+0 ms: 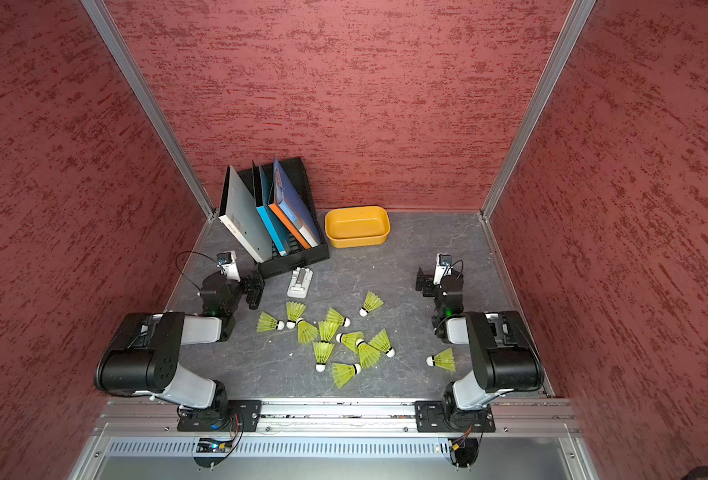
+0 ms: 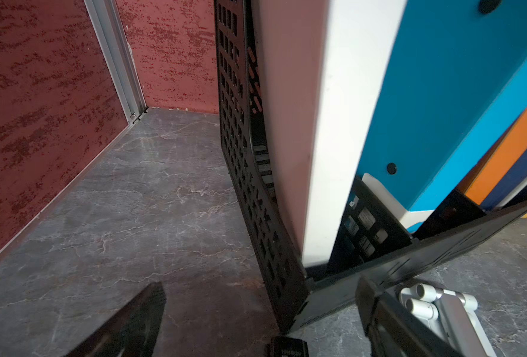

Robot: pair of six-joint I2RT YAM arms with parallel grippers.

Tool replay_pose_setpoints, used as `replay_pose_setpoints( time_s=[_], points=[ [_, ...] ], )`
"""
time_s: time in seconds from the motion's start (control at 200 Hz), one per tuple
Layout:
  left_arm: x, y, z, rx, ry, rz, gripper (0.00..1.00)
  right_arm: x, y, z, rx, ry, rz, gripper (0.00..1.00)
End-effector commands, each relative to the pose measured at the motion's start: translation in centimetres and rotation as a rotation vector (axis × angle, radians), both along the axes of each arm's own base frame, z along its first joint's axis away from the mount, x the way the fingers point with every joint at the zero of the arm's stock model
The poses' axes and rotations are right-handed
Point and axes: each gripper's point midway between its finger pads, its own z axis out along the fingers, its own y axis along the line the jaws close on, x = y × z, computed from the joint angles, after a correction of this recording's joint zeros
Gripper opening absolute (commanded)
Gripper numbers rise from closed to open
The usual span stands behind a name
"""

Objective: Put the shuttlecocks into the storage box
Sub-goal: Move the storage box to the center of the board.

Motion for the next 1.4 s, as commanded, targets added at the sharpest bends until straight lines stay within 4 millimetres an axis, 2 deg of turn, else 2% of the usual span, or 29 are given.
replay_pose_setpoints(
  time_s=[0.0,0.686,0.771,0.812,0.827,0.892,0.987,1.022,1.052,1.082,1.102,1.152,1.202,1.257,1.297,1.343,1.398],
  points=[
    [0.2,0.0,0.3,0.012,-0.007,-0.004,1.00,0.5,0.0,1.2,0.009,-0.033,0.002,0.99],
    [0.2,0.0,0.3,0.013,-0.008,-0.004,1.00,0.5,0.0,1.2,0.009,-0.033,0.002,0.99],
    [0.0,-0.2,0.9,0.032,-0.014,0.000,1.00,0.1,-0.5,2.0,0.010,-0.063,-0.029,0.99],
    [-0.1,-0.5,1.8,0.063,-0.012,0.007,1.00,-0.5,-1.4,2.7,0.015,-0.070,-0.082,0.99],
    [-0.2,-0.7,2.2,0.074,-0.009,0.008,1.00,-0.6,-1.6,3.8,0.018,-0.092,-0.095,0.99],
    [-0.5,-1.7,4.3,0.129,-0.014,0.005,1.00,-1.4,-1.9,6.0,0.015,-0.103,-0.109,0.99],
    [-1.0,-3.7,8.9,0.182,-0.080,-0.002,1.00,-2.2,-2.1,11.6,0.068,-0.195,-0.140,0.99],
    [-1.2,-4.4,11.2,0.196,-0.114,-0.001,1.00,-2.2,-1.8,13.8,0.084,-0.213,-0.136,0.99],
    [-1.4,-5.0,12.5,0.213,-0.114,-0.011,1.00,-2.1,-1.5,16.0,0.097,-0.229,-0.131,0.99],
    [-1.6,-5.7,14.4,0.223,-0.139,-0.017,1.00,-2.1,-1.2,17.4,0.112,-0.215,-0.127,0.99],
    [-1.7,-6.2,15.8,0.226,-0.161,-0.024,1.00,-2.0,-1.0,19.2,0.127,-0.225,-0.123,0.99],
    [-2.0,-8.1,19.6,0.231,-0.215,-0.075,1.00,-2.2,-1.0,23.4,0.198,-0.251,-0.142,0.99],
    [-2.4,-10.6,23.2,0.243,-0.252,-0.147,1.00,-2.4,-1.6,26.4,0.330,-0.230,-0.194,0.99],
    [-3.1,-13.4,27.1,0.202,-0.286,-0.222,1.00,-2.3,-1.3,26.2,0.442,-0.086,-0.222,0.99],
    [-3.8,-15.4,28.6,0.128,-0.246,-0.311,1.00,-2.1,-1.2,25.5,0.562,-0.021,-0.265,0.98],
    [-4.2,-16.2,28.1,0.015,-0.109,-0.350,1.00,-1.1,0.8,25.6,0.626,0.016,-0.129,0.99],
    [-3.9,-16.2,27.1,-0.139,0.004,-0.313,1.00,0.2,3.7,26.0,0.624,0.055,0.041,0.99]
  ],
)
